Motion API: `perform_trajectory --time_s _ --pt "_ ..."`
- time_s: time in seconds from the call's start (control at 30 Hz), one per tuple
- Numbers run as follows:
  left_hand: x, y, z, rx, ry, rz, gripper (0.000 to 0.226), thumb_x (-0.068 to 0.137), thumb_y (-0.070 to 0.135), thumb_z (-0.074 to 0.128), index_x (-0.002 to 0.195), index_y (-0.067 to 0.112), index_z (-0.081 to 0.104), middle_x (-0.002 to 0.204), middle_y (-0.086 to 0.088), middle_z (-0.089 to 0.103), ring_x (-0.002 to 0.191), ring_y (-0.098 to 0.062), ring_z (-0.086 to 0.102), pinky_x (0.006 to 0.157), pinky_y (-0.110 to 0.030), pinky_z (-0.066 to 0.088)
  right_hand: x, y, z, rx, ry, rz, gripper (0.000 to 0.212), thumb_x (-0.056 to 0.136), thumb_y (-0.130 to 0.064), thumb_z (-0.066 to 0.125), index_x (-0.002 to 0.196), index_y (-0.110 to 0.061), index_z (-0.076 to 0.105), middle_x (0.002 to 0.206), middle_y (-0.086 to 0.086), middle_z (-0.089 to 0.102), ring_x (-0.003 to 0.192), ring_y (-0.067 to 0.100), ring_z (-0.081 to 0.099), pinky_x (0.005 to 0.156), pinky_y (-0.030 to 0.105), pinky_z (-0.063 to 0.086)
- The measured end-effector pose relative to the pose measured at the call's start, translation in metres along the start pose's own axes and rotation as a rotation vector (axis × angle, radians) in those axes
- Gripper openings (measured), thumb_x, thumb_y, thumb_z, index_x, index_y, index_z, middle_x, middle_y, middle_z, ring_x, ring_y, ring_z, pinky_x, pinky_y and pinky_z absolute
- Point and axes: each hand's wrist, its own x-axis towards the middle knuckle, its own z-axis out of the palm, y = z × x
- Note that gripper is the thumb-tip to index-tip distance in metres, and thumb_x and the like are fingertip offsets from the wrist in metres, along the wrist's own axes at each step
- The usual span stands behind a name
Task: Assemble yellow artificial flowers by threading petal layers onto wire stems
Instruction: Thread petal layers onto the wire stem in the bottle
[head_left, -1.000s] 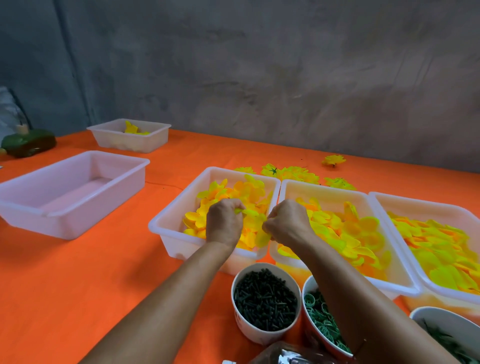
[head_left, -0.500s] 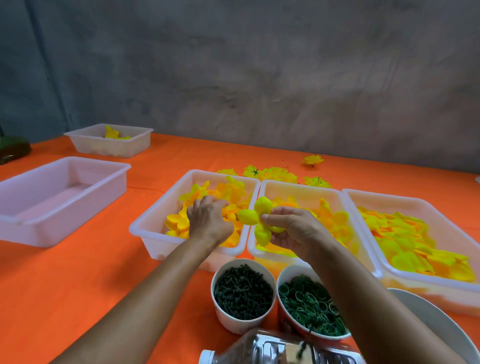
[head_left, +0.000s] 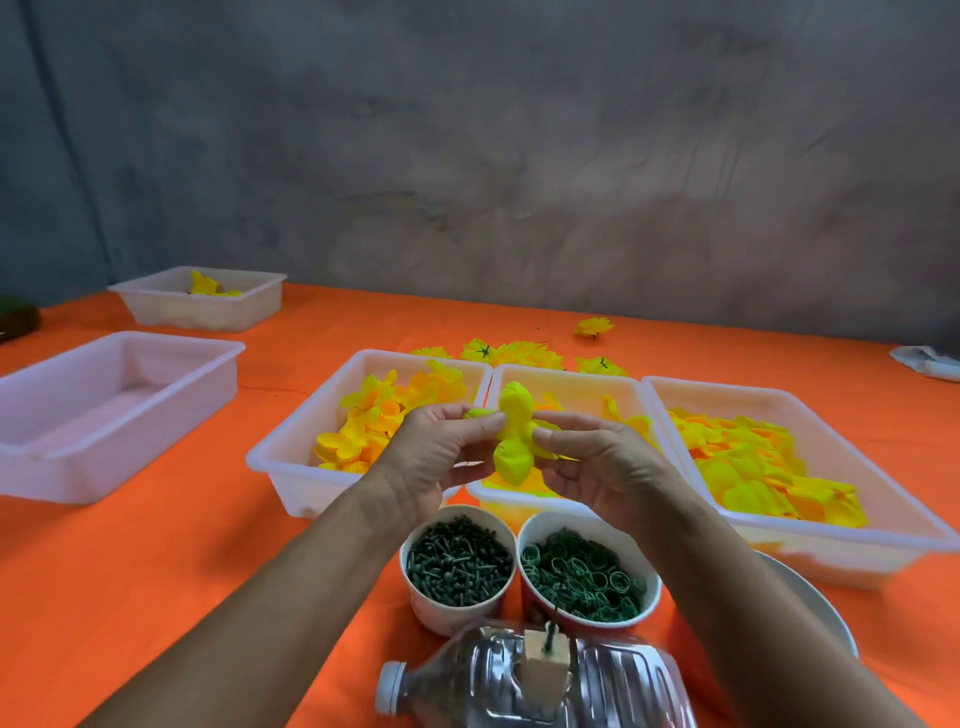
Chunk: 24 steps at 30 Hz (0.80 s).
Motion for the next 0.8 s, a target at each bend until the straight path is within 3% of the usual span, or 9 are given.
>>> perform_trajectory --time_s 0.13,0.27,0.47,0.53,0.7,0.8 --pt "-0.011 0.004 0.001 -0.083 -0.054 -0.089 0.007 0.081 0.008 0.064 0.078 0.013 0.061 0.071 -0.005 0.067 0.060 -0.016 0.063 0.053 -0.025 0.054 -0.015 -0.004 -0.003 0.018 -0.003 -0.009 0.022 0.060 -0.011 0.073 0.082 -0.012 0.072 0.075 0.006 0.072 0.061 0.015 0.068 0.050 0.019 0.051" --pt "-0.026 0.006 0.004 -0.120 -0.125 -0.101 0.018 0.065 0.017 0.069 0.080 0.011 0.061 0.066 -0.004 0.066 0.054 -0.013 0.062 0.051 -0.025 0.054 -0.034 -0.005 -0.002 0.081 -0.055 -0.016 0.021 0.062 -0.009 0.069 0.082 -0.012 0.070 0.070 0.004 0.071 0.057 0.014 0.066 0.050 0.018 0.051" --pt "-0.049 0.013 0.011 -0.162 -0.184 -0.066 0.021 0.062 0.015 0.066 0.083 0.016 0.061 0.067 -0.002 0.068 0.056 -0.013 0.064 0.054 -0.025 0.056 -0.062 -0.012 0.005 0.097 -0.200 -0.074 0.027 0.065 -0.007 0.063 0.090 -0.013 0.073 0.077 0.007 0.070 0.061 0.015 0.066 0.055 0.021 0.053" --pt "-0.056 0.015 0.012 -0.142 -0.193 -0.041 0.021 0.061 0.015 0.066 0.082 0.016 0.061 0.069 -0.002 0.069 0.059 -0.015 0.064 0.058 -0.027 0.055 -0.069 -0.014 0.005 0.052 -0.218 -0.092 0.025 0.066 -0.008 0.063 0.087 -0.013 0.074 0.078 0.007 0.070 0.063 0.015 0.066 0.058 0.022 0.053" --pt "-0.072 0.016 0.020 -0.102 -0.191 0.020 0.015 0.060 0.011 0.066 0.074 0.013 0.062 0.064 -0.004 0.067 0.051 -0.013 0.062 0.049 -0.022 0.054 -0.081 -0.014 0.005 -0.062 -0.132 -0.134 0.029 0.054 -0.019 0.074 0.082 -0.011 0.073 0.085 0.009 0.071 0.078 0.023 0.063 0.082 0.036 0.048" --pt "-0.076 0.017 0.023 -0.097 -0.191 0.000 0.019 0.058 0.008 0.065 0.076 0.013 0.062 0.063 -0.002 0.067 0.053 -0.012 0.063 0.054 -0.026 0.056 -0.087 -0.013 0.006 -0.099 -0.142 -0.125 0.027 0.052 -0.019 0.074 0.079 -0.015 0.075 0.086 0.007 0.071 0.077 0.021 0.063 0.079 0.034 0.047"
